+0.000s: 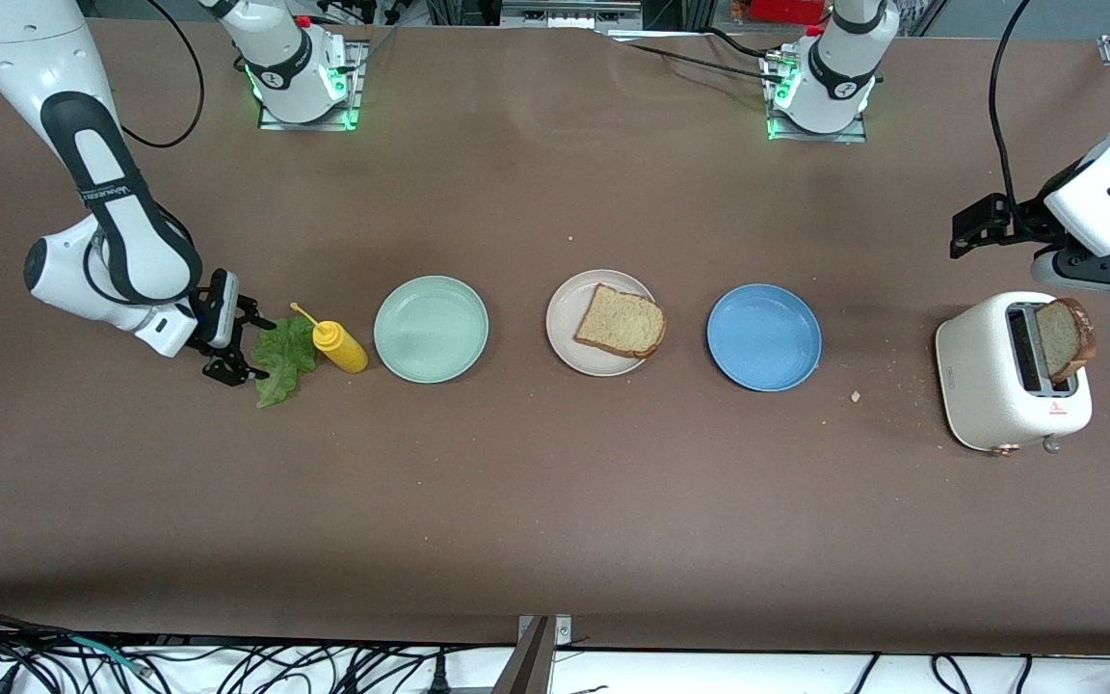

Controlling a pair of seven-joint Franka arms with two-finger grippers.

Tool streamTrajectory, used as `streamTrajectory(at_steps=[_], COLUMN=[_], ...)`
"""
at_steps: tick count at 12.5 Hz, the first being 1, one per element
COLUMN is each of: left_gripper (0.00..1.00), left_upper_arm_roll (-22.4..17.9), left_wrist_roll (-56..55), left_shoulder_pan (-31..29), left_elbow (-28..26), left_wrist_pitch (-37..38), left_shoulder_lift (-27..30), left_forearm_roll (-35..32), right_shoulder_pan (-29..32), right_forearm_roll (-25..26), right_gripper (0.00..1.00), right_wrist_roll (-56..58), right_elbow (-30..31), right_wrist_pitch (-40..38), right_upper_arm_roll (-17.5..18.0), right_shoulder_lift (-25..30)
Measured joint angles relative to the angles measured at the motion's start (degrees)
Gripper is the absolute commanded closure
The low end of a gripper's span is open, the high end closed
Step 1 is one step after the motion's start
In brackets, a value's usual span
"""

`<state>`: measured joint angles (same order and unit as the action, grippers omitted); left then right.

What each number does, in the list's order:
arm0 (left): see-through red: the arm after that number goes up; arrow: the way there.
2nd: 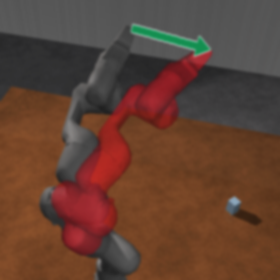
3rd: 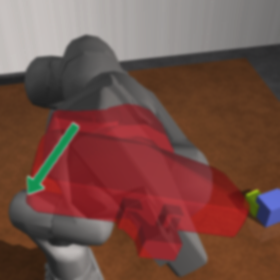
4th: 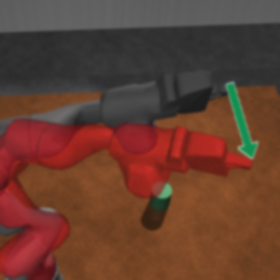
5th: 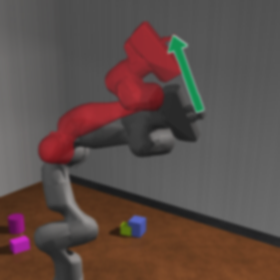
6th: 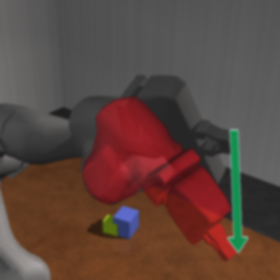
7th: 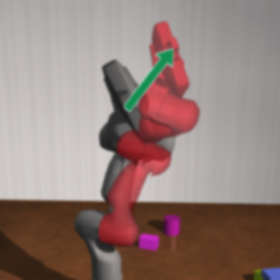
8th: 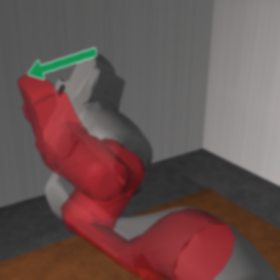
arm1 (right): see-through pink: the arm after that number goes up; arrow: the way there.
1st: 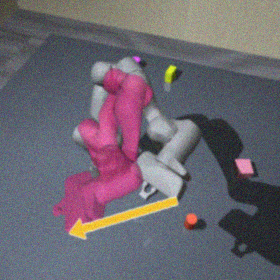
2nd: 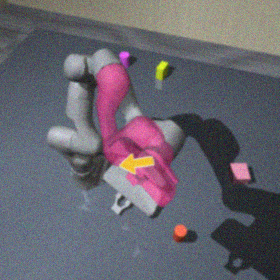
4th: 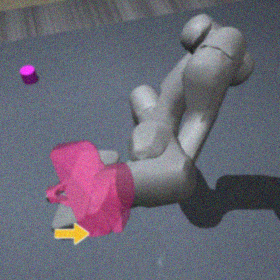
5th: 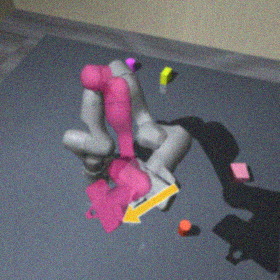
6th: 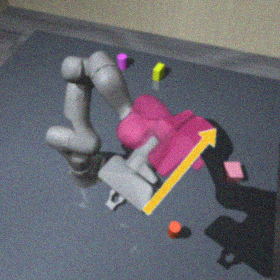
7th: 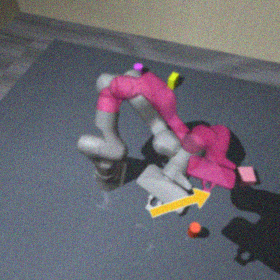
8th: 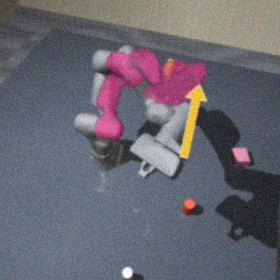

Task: Make sandwich in beige plate with both arms
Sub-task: 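Release the bottle and grasp the lettuce leaf with the right gripper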

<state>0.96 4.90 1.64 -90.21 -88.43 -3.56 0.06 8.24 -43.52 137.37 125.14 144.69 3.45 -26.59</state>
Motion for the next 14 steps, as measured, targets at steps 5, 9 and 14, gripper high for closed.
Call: streamTrajectory(at_steps=[5, 9, 14], left_gripper=[0.00, 0.00, 0.00], left_upper_arm_roll=[0.0, 0.0, 0.0], left_wrist_roll=[0.0, 0.0, 0.0], left_shoulder_pan=[0.0, 0.0, 0.0], left_elbow=[0.0, 0.0, 0.0], left_wrist_pitch=[0.0, 0.0, 0.0], left_shoulder_lift=[0.0, 0.0, 0.0], left_forearm_roll=[0.0, 0.0, 0.0], right_shoulder_pan=[0.0, -0.1, -0.2], right_forearm_roll=[0.0, 0.0, 6.4], right_gripper=[1.00, 1.00, 1.00], right_wrist_roll=[0.0, 0.0, -4.8], right_elbow=[1.3, 0.9, 0.7], right_wrist_pitch=[1.9, 1.9, -4.6], right_upper_arm_roll=[-0.1, 0.0, -0.7], right_shoulder_lift=[0.2, 3.0, 9.6])
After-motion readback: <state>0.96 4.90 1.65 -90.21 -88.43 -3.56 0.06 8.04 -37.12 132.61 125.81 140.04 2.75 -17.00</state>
